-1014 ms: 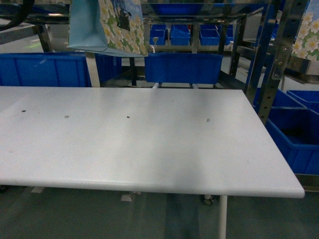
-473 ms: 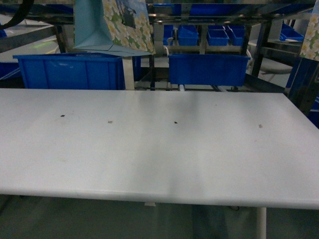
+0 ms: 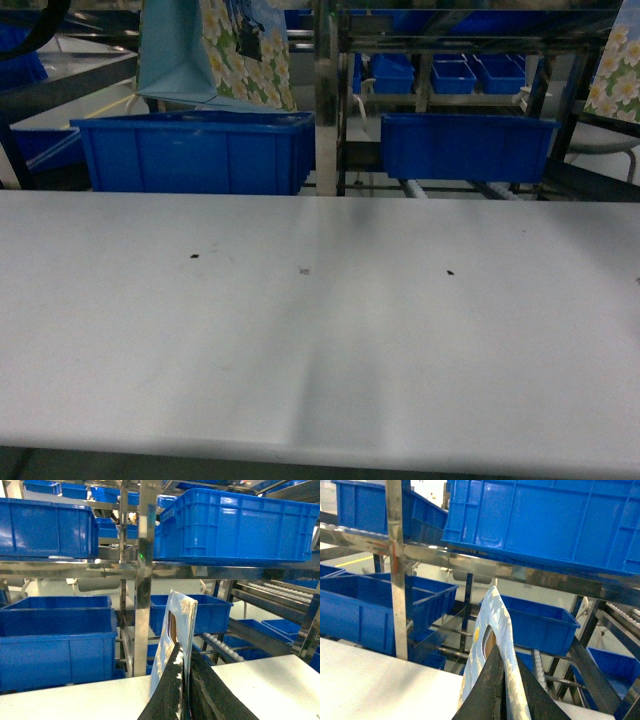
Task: Move flower gift bag to table near conveyor
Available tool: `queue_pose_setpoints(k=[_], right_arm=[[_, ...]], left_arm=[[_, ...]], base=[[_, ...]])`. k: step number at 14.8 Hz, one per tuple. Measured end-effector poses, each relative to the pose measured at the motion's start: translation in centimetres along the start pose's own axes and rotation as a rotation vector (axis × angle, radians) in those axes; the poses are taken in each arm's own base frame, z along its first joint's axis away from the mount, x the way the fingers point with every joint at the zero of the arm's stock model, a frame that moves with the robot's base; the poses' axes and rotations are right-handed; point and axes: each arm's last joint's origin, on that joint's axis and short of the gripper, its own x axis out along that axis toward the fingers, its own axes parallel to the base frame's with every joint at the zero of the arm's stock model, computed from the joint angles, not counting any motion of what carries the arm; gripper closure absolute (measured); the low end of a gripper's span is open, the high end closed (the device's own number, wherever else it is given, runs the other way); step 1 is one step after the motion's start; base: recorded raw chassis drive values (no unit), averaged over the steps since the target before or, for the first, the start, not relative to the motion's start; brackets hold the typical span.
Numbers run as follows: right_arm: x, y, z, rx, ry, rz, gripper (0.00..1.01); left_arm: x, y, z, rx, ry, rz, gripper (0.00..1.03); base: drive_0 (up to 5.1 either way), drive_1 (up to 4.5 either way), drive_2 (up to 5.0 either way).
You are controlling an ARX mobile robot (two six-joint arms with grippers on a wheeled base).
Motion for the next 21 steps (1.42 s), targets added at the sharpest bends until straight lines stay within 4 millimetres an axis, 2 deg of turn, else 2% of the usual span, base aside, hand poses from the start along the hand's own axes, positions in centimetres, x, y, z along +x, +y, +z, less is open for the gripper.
queue_pose_setpoints(k=[11, 13, 17, 19, 21], right_arm=[[0.0, 0.0, 0.0, 0.001, 0.004, -0.002, 0.99], [0.2, 0.2, -0.3, -0.025, -0.046, 0.007, 0.99], [2.5, 1.7, -6.5, -0.011, 0.038, 0.077, 0.99], [4.5, 1.7, -7.7, -0.015, 0.028, 0.102, 0.99], [6.1, 1.2, -10.6, -0.026, 0.065, 0.096, 0.99]], left_arm=[[0.0, 0.1, 0.0, 0.000, -0.001, 0.002, 1.01], [0.0, 0.1, -0.1, 0.000, 0.002, 0.002, 1.01], [0.0, 0.0, -0.1, 0.000, 0.002, 0.000, 1.01], [0.0, 0.0, -0.1, 0.000, 0.003, 0.000, 1.01], [0.0, 0.0, -0.1, 0.000, 0.002, 0.000, 1.01]], base=[[-0.1, 0.32, -0.4], [0.0, 0.00, 0.0], [0.0, 0.00, 0.0], [0.0, 0.00, 0.0], [0.0, 0.00, 0.0]])
